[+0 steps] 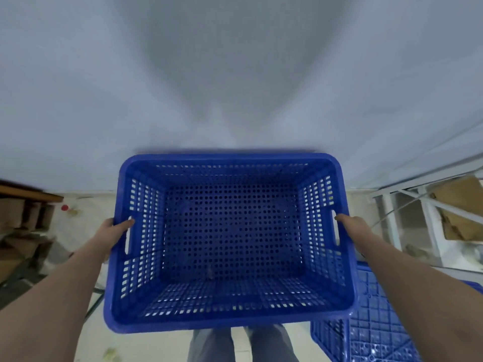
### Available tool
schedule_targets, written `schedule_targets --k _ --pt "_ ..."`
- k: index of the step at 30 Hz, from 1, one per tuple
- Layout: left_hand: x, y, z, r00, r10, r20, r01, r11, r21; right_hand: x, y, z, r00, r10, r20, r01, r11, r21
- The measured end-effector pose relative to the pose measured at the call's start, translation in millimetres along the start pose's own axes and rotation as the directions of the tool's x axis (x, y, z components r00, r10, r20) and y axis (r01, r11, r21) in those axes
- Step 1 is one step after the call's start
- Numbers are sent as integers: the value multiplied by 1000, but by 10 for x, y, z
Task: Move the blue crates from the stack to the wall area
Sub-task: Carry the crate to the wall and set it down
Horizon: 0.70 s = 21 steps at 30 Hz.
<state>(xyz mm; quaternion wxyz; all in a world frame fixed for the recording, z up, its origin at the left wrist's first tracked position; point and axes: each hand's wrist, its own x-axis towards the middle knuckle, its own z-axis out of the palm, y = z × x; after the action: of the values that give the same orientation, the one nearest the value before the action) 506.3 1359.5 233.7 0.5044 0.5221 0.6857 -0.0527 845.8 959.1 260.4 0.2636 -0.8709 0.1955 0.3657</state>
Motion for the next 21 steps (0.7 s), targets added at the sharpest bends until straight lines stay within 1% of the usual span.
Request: schedule_targets --k 5,6,8,10,13,15,21 --pt "142 37 69 1000 -2 -16 0 995 -98 126 -49 160 996 -46 -77 47 999 16" --pt "150 22 70 1000 5 -23 -7 995 -104 130 -37 192 993 -62 -97 61 998 -13" --pt "124 -18 67 999 28 -27 -30 994 -109 146 0 244 984 -109 -144 92 988 -124" --pt "82 -79 47 998 55 -15 -56 996 -74 161 46 277 977 -130 -170 87 967 -238" --pt "17 -133 17 998 57 -6 -57 998 4 184 73 278 973 -160 -165 87 920 -383" --pt "16 -137 12 999 51 -17 -51 999 10 205 73 260 973 -180 -146 99 892 -441" --pt "-45 -160 0 1000 11 -3 -11 999 32 241 81 192 975 -198 -99 127 868 -480"
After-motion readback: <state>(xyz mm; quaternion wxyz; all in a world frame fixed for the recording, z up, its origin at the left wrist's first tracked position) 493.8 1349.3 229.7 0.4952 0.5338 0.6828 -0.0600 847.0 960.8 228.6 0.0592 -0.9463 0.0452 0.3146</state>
